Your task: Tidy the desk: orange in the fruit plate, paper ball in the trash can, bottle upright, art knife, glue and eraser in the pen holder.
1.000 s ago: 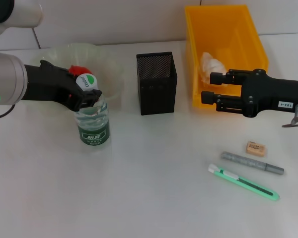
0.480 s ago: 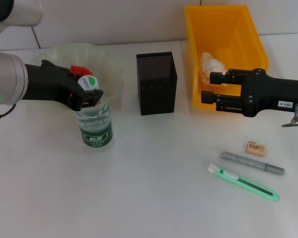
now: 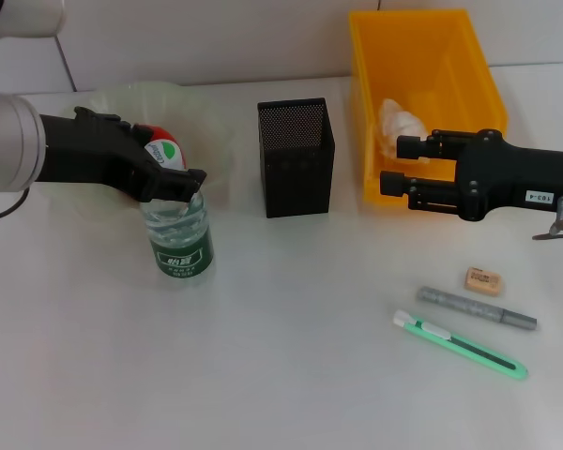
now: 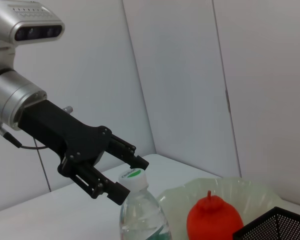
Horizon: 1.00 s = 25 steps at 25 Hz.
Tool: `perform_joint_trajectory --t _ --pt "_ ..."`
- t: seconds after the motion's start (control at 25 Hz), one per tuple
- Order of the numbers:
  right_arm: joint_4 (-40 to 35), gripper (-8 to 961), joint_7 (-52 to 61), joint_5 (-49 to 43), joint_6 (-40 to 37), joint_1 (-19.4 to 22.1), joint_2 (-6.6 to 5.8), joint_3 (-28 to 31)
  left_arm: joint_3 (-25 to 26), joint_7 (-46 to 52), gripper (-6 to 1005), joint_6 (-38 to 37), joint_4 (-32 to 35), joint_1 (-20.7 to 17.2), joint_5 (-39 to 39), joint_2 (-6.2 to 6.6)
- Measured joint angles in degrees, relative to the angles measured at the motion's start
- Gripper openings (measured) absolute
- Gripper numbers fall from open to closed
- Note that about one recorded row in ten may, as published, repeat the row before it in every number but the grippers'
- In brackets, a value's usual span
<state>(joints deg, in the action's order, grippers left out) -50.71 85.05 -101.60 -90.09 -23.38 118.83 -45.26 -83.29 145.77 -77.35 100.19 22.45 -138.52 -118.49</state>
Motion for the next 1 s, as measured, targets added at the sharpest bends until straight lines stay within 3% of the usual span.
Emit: perform_joint_trajectory --t 0.12,0.32,1.0 --pt "0.0 634 0.0 0.0 0.0 0.0 0.0 -0.02 0.36 -0.02 782 0.21 0.01 -0.19 0.07 0.0" --pt "0.0 634 -0.02 0.0 0.0 0.04 0.0 -0.03 1.59 -0.09 814 0.45 0.05 -0.44 1.12 -0.04" --pt "0.29 634 -0.4 0.01 0.0 0.6 0.09 0.2 4.91 -5.35 808 4.81 0.1 -2.83 9.45 -0.1"
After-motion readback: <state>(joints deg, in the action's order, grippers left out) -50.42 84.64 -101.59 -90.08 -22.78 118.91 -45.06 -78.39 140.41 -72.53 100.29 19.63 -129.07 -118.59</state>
